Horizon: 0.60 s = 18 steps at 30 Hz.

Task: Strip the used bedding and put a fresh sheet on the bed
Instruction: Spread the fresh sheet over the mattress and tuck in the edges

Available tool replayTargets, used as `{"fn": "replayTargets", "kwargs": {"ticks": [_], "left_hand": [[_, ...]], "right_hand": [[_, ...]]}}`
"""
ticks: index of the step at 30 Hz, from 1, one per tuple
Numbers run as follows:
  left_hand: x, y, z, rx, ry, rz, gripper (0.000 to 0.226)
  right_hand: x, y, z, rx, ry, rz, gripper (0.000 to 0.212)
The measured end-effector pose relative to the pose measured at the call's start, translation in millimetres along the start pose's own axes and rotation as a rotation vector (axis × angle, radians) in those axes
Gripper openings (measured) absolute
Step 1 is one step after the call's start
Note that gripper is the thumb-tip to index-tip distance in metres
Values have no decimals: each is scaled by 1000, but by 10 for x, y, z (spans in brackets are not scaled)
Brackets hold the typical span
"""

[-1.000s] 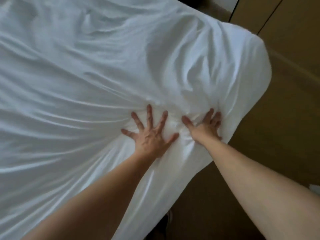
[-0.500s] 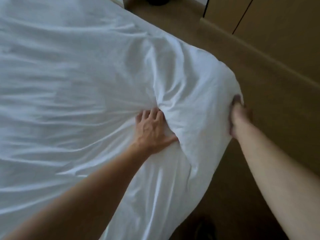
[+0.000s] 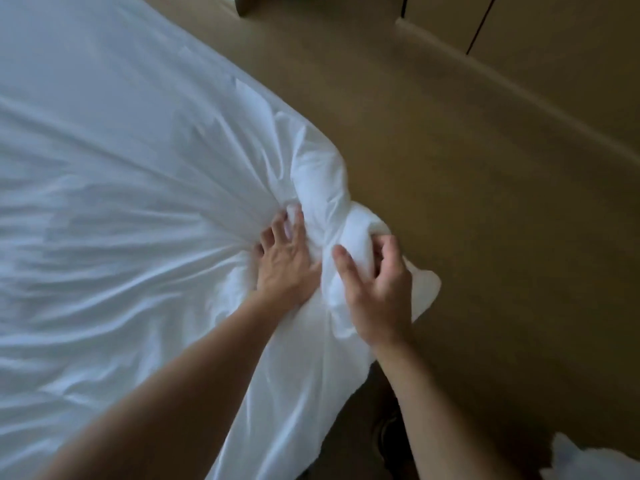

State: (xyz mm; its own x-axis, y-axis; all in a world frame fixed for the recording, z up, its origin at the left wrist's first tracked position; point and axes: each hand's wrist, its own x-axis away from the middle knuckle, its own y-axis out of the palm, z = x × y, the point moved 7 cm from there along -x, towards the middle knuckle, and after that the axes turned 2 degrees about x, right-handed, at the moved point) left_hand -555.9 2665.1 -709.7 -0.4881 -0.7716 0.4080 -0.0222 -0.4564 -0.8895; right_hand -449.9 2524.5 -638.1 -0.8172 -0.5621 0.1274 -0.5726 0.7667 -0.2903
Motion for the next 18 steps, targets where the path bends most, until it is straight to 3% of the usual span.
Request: {"fn": "replayTargets", "kwargs": {"ticks": [1,2,4,5,7,9,11,13,16,18], "left_hand": [[15,-17,1,-6,-18,2,89],[39,-51,26,9,2,19,80],[63,-201,89,150,73,55,63],[56,-325,116,289,68,77,58],[-78,-649,273,371,155,143,54],[-314,-862,636,16,443,96,78],[-545,-789,924,-342,613,-197,93],[-739,-687,1058,-681,636,-465,94],[-867,-744,1176,-953,599,-574,94],[-821,-795,1131,-1035,612,-620,87]], "right_hand": [[-45,65,48,-164,95,-164,16],[-121,51,144,-318,214,-211,20],[-310,-99,434,-346,466,-67,12],[-357,-158,526,-236,553,-46,30],[-417,-113,615,70,534,-231,87],[-479,-44,531,403,349,-399,104],[-555,-33,493,293,340,-492,97],[-556,-6,520,-21,545,-584,85],[-579,-33,556,68,628,-592,52],[-678,-211,560,131,478,-419,17]]}}
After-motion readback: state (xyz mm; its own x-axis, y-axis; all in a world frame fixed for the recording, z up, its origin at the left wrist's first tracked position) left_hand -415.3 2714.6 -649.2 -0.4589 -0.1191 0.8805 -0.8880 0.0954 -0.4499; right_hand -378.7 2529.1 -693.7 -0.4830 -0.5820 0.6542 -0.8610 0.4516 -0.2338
